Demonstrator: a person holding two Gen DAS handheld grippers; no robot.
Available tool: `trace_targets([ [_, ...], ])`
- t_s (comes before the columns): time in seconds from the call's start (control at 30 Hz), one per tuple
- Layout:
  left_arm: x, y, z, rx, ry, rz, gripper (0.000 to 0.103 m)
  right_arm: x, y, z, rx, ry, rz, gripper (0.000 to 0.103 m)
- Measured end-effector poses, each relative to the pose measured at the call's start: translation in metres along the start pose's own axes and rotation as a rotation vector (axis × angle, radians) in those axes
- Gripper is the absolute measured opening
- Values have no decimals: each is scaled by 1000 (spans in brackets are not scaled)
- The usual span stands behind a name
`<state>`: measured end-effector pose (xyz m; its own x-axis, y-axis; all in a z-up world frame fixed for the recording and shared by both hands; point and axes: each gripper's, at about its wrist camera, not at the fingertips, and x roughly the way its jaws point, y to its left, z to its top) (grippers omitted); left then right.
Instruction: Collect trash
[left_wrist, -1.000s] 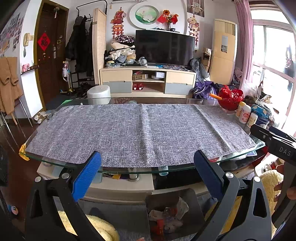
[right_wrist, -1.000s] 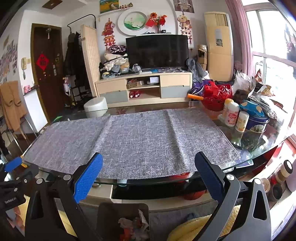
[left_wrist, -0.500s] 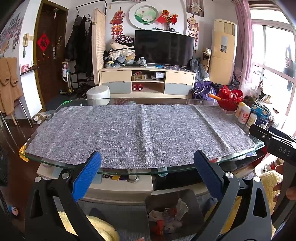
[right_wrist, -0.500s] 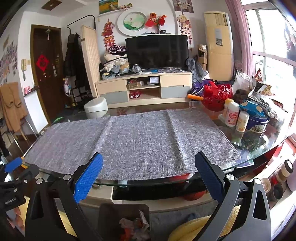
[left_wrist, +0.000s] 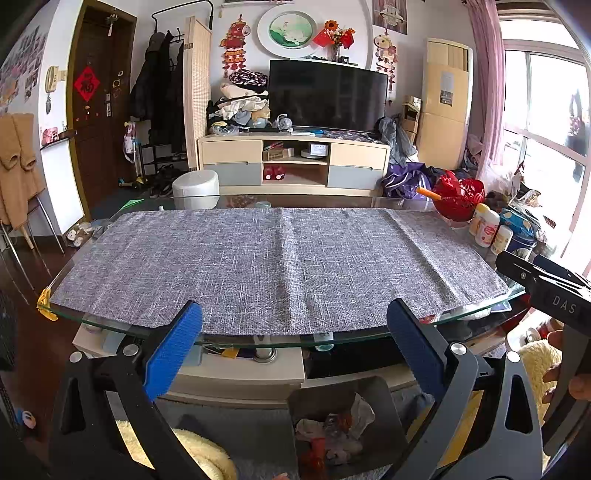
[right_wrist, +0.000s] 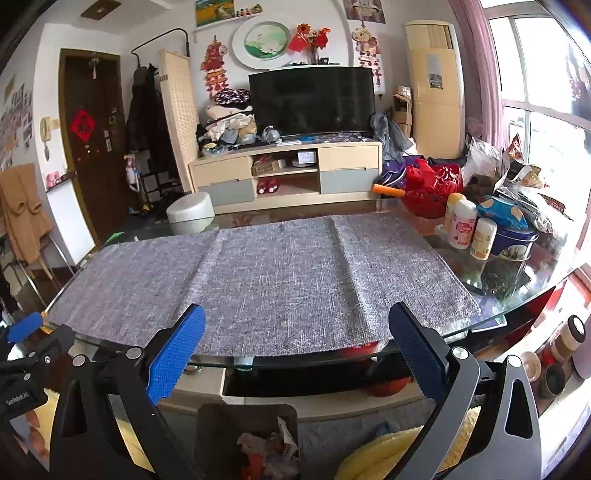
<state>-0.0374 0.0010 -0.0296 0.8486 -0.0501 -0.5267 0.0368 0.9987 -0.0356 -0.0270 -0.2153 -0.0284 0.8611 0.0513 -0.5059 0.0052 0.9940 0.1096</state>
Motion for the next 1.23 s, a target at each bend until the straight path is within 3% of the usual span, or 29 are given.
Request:
trace_targets([
  [0.33,-5,3,-2,-32,-9,1,95,-2,1,0,-2,-4,-2,100],
  [0.47,-6,1,-1,-20,-20,36,95,-1,1,0,-5,-1,-3,100],
  [0.73,-6,4,-3,-48,-20,-2,95,1,0,1,-5,6,5,100],
  [1.23,-5,2,-2,-28,-16,14,95,1,1,-1,1,8,3,100],
])
